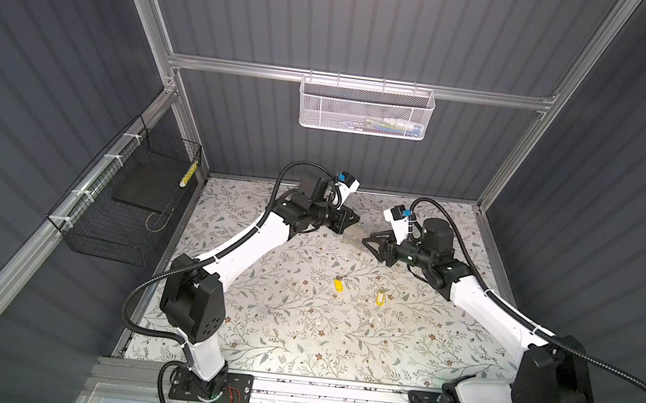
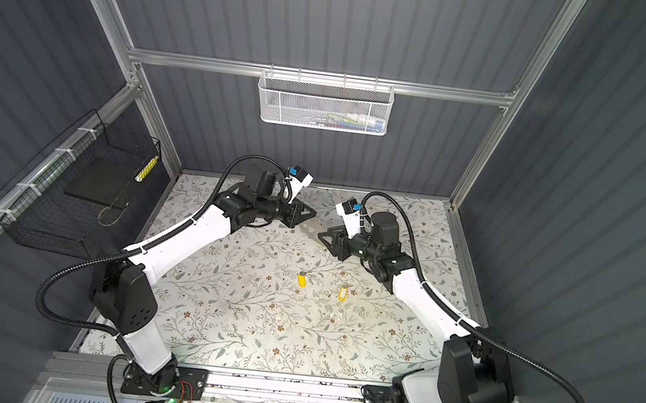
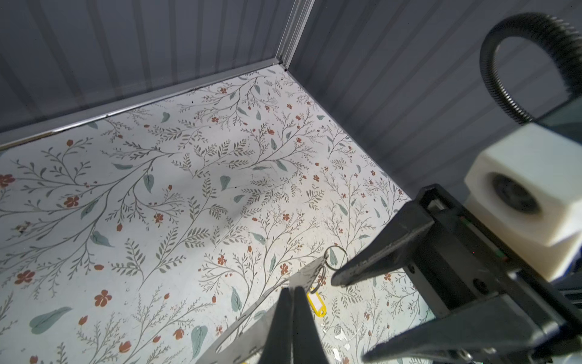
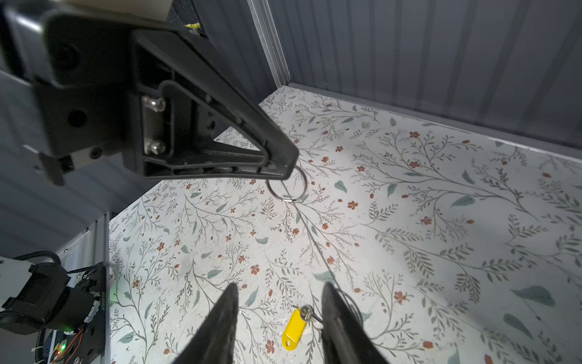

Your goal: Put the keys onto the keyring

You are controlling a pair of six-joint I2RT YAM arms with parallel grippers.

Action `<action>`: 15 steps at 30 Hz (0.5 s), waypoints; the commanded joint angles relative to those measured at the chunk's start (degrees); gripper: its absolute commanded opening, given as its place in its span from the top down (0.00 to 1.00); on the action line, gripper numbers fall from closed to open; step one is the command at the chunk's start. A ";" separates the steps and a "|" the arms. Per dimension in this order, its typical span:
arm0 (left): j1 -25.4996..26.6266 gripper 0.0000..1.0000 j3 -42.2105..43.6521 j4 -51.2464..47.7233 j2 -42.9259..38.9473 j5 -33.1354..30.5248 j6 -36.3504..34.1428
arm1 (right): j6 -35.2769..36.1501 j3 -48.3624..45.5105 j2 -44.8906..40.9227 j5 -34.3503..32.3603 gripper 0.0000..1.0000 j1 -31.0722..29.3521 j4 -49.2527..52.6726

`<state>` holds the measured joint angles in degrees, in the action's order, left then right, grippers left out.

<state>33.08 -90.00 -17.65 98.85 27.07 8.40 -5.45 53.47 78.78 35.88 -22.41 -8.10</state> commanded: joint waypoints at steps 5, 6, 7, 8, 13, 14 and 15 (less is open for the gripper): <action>0.63 1.00 1.66 3.16 -3.05 4.35 -1.02 | 0.34 0.04 -0.02 -0.84 0.67 -0.88 -1.66; 0.63 1.00 1.75 3.20 -3.17 4.39 -1.10 | 0.36 0.10 0.03 -1.02 0.69 -0.90 -1.70; 0.75 1.00 1.88 3.15 -3.37 4.46 -1.17 | 0.44 0.14 0.08 -1.16 0.70 -0.90 -1.83; 0.78 1.00 2.00 3.15 -3.57 4.75 -1.35 | 0.45 0.22 0.06 -1.26 0.72 -0.96 -1.93; 1.10 1.00 2.50 3.58 -4.27 5.27 -1.72 | 1.05 0.76 0.31 -1.51 0.82 -1.23 -1.66; 1.11 1.00 2.61 3.66 -4.36 5.27 -1.72 | 1.26 0.76 0.29 -1.56 0.84 -1.30 -1.57; 1.15 1.00 2.63 3.67 -4.49 5.27 -1.78 | 1.32 0.80 0.23 -1.89 0.85 -1.36 -1.44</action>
<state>33.82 -88.23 -15.40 96.73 30.55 7.88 -4.97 53.47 78.81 34.50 -23.31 -9.37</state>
